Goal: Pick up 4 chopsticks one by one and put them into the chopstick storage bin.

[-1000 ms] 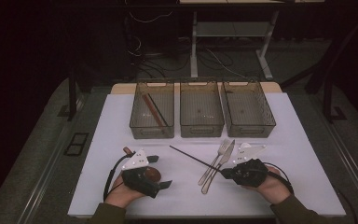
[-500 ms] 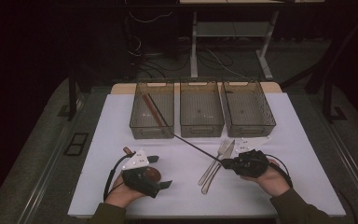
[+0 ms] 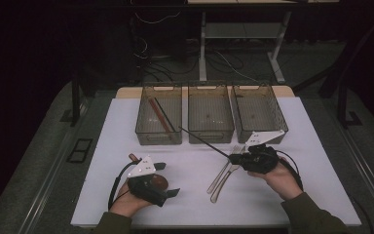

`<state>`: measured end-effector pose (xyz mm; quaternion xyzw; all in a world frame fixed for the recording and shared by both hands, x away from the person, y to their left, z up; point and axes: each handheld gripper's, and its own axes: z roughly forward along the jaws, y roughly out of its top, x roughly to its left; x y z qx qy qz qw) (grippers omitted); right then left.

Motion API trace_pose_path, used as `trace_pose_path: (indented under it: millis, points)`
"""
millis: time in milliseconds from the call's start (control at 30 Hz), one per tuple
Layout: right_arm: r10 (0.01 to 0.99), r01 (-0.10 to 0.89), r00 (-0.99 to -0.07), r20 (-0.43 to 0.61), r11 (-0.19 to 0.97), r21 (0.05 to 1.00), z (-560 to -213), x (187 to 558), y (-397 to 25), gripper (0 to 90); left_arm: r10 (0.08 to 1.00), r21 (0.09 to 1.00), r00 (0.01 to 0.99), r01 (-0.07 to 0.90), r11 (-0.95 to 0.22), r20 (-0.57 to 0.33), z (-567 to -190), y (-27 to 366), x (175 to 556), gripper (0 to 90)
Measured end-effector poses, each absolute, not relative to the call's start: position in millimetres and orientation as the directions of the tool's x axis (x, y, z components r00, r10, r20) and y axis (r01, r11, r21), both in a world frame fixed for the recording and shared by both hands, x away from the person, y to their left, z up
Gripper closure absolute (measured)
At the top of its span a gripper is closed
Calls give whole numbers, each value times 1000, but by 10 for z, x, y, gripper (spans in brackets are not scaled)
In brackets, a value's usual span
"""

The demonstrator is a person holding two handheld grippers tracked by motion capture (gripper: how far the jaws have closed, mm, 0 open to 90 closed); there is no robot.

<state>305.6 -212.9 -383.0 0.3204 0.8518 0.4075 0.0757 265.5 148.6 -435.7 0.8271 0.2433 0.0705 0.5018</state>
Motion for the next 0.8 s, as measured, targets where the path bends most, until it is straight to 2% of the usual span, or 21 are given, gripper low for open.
trace_pose_path:
  millis: [400,800]
  points:
    - [631,491,-762,142,422,762,-3709,3290,-1936,845,473,865,871,336,-373,-134,-4352,1487,2649,0]
    - [649,487,-750,124,416,768,-3651,3630,-1572,845,467,869,872,338,-362,-146,-4347,1499,2648,0]
